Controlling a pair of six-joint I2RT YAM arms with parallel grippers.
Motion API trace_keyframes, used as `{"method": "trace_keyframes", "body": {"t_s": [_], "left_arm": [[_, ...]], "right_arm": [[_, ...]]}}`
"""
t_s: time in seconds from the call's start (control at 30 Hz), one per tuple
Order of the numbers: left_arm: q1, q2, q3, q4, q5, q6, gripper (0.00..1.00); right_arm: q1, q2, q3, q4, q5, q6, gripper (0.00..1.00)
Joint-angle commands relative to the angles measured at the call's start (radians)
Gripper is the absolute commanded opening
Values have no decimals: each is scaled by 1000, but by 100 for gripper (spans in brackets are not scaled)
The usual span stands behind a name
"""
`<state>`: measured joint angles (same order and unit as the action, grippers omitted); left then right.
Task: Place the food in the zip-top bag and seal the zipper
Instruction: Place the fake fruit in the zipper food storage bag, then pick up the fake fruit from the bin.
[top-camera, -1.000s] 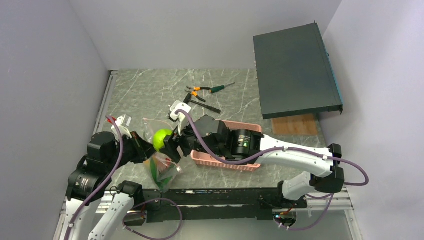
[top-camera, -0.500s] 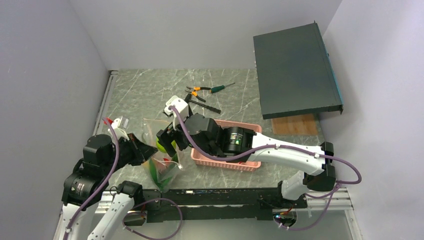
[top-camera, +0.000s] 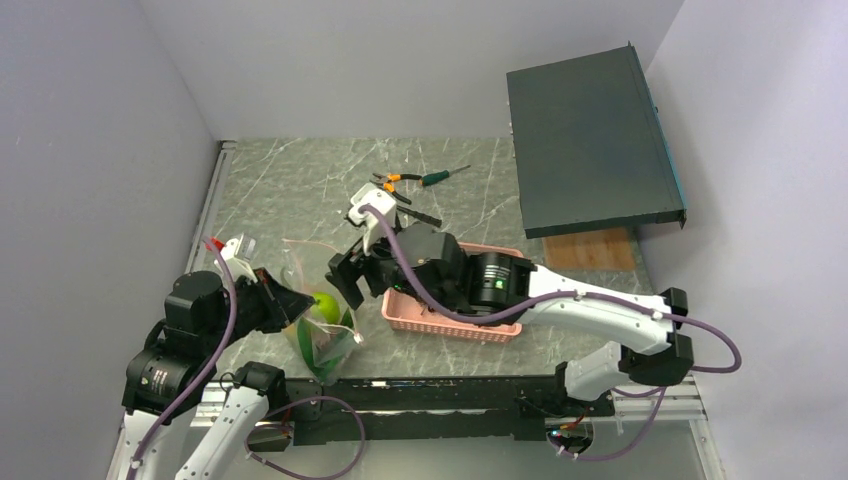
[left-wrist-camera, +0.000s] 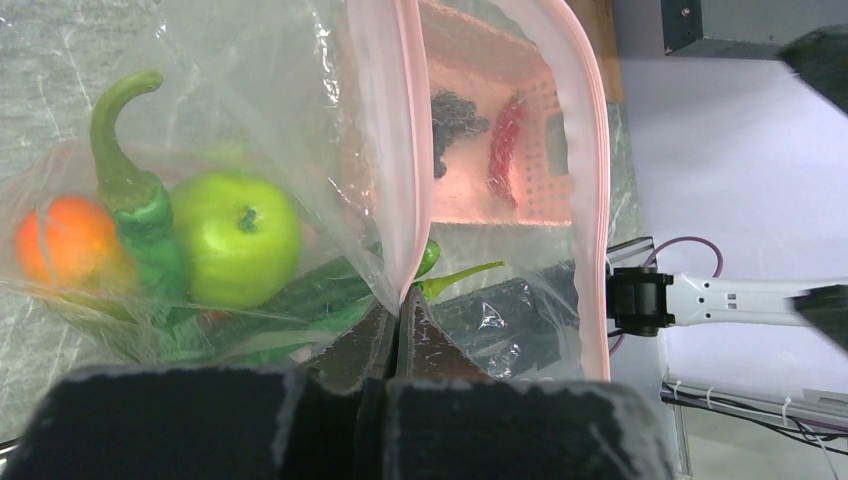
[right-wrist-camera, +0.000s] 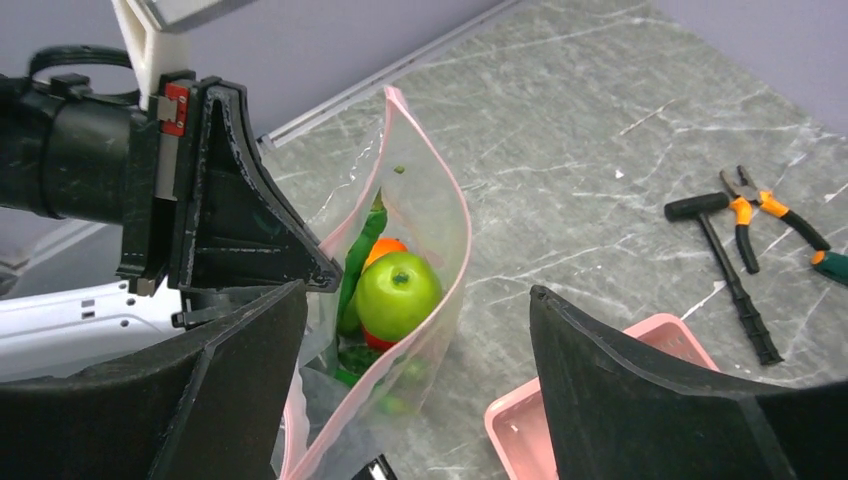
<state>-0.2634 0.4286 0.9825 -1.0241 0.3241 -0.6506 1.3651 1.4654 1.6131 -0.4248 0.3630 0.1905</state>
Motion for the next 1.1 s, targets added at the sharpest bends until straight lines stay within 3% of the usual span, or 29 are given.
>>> {"method": "trace_keyframes", "body": {"t_s": [0.0, 0.27, 0.37, 0.47, 0.67, 0.8, 1.07], "left_arm": [[-4, -10, 25, -3, -5, -11, 0], [-4, -8, 19, -14, -9, -4, 0], [-5, -15, 14, -16, -11, -6, 0], [-4, -22, 6, -11, -13, -10, 0], [-4, -20, 15, -22, -11, -9, 0], [-4, -23, 20, -29, -13, -9, 0], [-5, -33, 21, -36, -15, -15, 0]], "right_arm": [[5, -115, -26, 39, 58, -24, 82], [4, -270, -240, 114, 312, -18, 87], [-15, -299, -317, 80, 438, 52, 91], [-78, -319, -386, 11, 461, 193, 92], [-333, -379, -574, -53, 252, 535, 98], [-467, -363, -668, -7, 59, 637, 99], [-626, -159, -659, -71, -156, 796, 99]]}}
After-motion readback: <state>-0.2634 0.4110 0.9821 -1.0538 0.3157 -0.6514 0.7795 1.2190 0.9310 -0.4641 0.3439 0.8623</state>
